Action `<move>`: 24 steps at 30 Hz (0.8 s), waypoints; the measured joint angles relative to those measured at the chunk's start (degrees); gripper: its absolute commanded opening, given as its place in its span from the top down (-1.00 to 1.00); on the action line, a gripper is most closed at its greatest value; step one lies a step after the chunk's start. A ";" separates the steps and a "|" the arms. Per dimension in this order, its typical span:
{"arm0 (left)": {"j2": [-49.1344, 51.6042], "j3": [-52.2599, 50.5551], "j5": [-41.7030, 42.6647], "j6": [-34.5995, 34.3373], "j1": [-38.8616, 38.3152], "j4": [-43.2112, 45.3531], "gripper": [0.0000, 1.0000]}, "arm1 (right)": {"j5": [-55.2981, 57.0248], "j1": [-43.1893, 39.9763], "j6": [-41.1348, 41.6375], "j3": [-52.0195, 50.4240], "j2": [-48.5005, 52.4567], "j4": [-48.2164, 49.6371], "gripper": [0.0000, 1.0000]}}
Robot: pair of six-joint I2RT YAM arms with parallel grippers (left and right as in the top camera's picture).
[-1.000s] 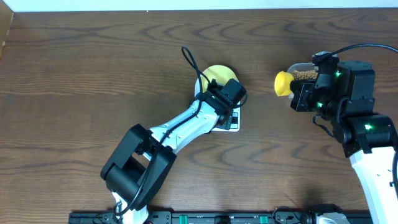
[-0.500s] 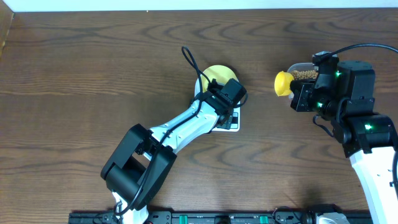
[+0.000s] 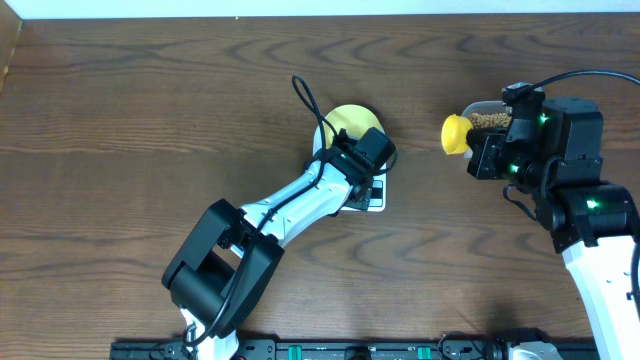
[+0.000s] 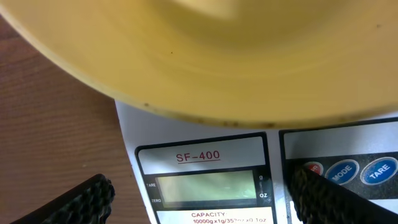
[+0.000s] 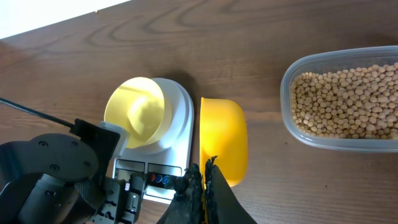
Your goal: Scoop item into bowl and weigh 50g on scale
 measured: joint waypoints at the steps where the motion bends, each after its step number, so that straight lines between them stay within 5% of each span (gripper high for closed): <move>1: 0.00 0.00 0.00 0.00 0.00 0.04 -0.87 | 0.00 0.00 -0.02 0.00 0.00 0.02 0.98; 24: 0.00 0.00 0.28 0.00 0.00 0.15 -0.87 | 0.00 0.00 0.00 0.00 0.00 1.31 0.98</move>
